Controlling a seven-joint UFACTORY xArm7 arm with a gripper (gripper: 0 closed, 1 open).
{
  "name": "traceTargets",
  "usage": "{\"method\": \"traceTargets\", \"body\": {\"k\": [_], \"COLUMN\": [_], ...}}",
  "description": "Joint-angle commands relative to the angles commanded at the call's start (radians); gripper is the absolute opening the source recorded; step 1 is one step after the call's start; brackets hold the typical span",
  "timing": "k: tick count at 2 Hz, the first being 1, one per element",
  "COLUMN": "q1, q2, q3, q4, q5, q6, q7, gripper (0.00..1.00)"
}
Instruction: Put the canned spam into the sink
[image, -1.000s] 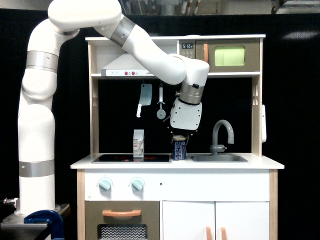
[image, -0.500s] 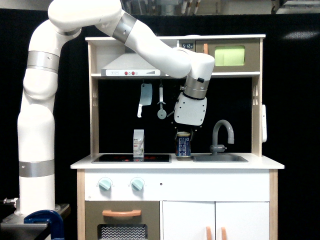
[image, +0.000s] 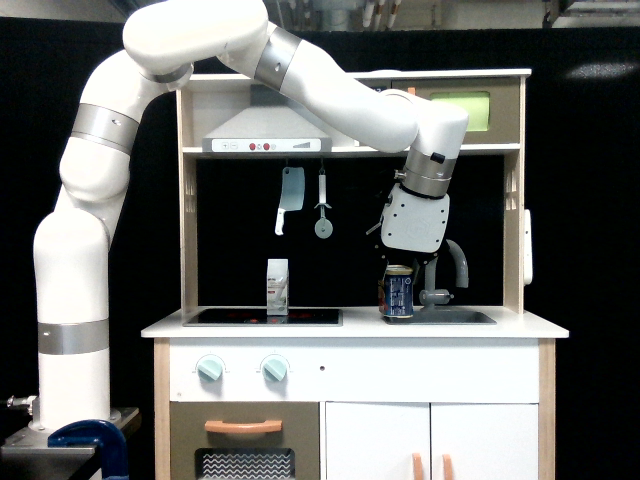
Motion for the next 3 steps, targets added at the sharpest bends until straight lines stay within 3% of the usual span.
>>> {"method": "traceTargets", "body": {"k": [1, 2, 3], "q1": [-0.03, -0.026, -0.039], "q2": [0.116, 0.118, 0.076], "q3": [0.053, 0.082, 0.097], "q4": [0.149, 0.132, 0.074], "q5": [-0.001, -0.004, -0.011], "q6": [0.017, -0.016, -0.032], "q7": [0.039, 0.058, 0.053], "gripper": [0.0, 1.0, 1.0]}}
